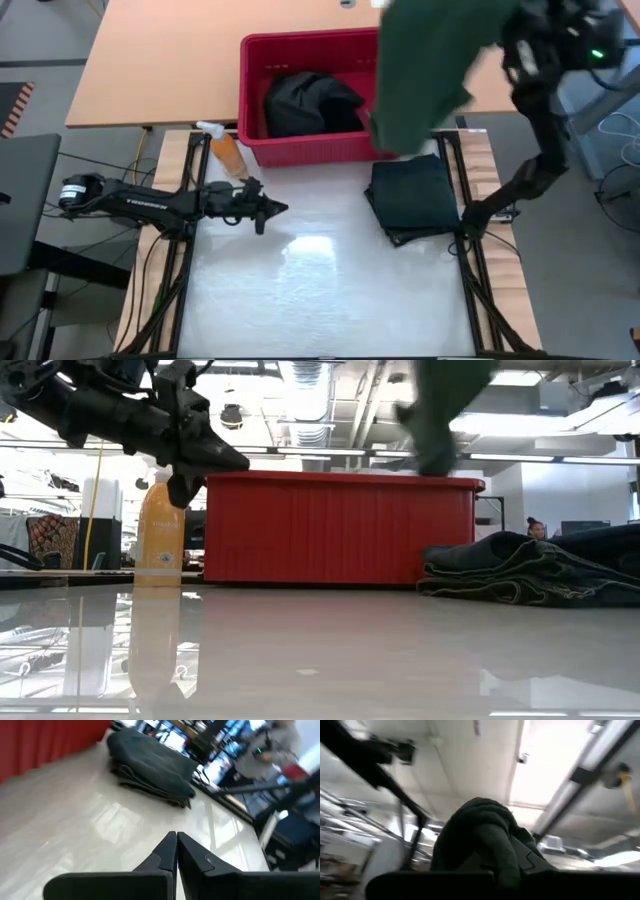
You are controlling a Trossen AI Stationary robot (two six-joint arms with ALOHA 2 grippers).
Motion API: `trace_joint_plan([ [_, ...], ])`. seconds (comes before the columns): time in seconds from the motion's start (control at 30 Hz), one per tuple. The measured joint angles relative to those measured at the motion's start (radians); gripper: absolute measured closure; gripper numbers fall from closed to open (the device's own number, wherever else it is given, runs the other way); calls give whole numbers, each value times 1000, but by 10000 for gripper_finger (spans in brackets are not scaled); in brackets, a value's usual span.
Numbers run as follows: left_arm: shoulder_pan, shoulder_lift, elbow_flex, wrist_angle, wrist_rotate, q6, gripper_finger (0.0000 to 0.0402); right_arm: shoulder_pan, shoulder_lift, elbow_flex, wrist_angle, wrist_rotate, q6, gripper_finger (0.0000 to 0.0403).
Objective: Fold Laundry from Bin
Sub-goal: Remove the green shirt from the red bin
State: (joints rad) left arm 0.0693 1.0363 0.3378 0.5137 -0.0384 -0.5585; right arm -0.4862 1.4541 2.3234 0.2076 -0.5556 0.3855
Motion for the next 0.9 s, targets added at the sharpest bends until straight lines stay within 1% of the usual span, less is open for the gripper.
trace_joint_plan([
  [0.1, -15, 0, 0, 0, 7, 37, 402, 148, -41, 0, -59, 0, -69, 376],
  [0.17, -25, 0, 0, 10, 7, 23, 401, 235, -68, 0, -150, 1, -131, 376],
  [0.3, -68, 0, 0, 62, 6, -47, 401, 370, -119, 0, -405, 2, -261, 376],
  [0.37, -105, 0, 0, 85, 1, -77, 401, 429, -138, 0, -560, 22, -332, 376],
  [0.43, -156, 0, 0, 101, -39, -113, 401, 491, -153, 0, -734, 55, -397, 376],
  [0.53, -260, 0, 0, 97, -159, -161, 401, 579, -163, -14, -999, 125, -462, 376],
  [0.63, -386, 27, 0, 100, -341, -244, 401, 652, -163, -85, -1133, 191, -450, 376],
  [0.73, -511, 73, 0, 117, -521, -368, 401, 714, -152, -204, -1138, 269, -394, 376],
  [0.8, -588, 109, 1, 150, -618, -440, 401, 748, -135, -289, -1123, 344, -355, 376],
  [0.9, -681, 166, 35, 193, -736, -476, 401, 790, -102, -411, -1112, 444, -313, 374],
])
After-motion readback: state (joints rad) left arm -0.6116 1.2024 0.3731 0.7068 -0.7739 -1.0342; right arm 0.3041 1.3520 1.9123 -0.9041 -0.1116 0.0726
